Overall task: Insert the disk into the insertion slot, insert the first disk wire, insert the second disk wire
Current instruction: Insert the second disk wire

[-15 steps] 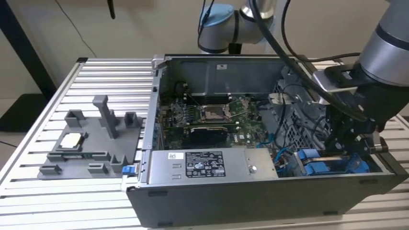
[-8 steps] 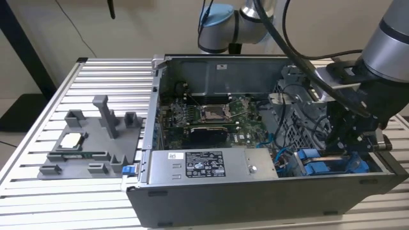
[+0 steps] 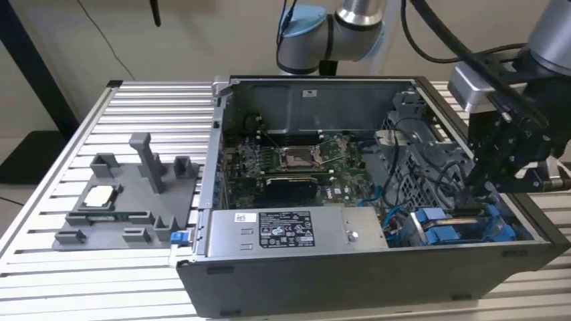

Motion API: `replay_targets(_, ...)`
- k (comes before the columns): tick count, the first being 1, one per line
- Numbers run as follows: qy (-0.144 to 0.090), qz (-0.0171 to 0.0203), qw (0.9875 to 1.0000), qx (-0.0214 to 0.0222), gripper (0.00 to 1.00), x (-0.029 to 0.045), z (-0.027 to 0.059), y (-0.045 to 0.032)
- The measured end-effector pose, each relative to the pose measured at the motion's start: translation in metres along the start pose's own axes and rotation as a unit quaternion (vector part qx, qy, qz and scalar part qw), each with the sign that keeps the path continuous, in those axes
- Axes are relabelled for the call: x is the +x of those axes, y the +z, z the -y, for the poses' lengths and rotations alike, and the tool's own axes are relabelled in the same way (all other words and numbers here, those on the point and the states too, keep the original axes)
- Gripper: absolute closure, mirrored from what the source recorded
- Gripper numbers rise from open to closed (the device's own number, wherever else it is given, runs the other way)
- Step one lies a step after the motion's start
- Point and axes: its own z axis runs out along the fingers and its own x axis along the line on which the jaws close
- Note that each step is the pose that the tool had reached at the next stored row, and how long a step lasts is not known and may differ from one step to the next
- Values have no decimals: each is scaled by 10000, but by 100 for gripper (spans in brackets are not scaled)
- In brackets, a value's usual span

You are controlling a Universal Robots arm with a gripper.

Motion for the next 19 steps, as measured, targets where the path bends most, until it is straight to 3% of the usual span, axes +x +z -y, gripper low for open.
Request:
replay_targets(4,0,-2,10000,-1,76,-7,9,-83)
replay_targets(12,0,-13,10000,-19,76,-26,35,-334)
replay_targets(19,0,-13,10000,-19,76,-27,36,-341)
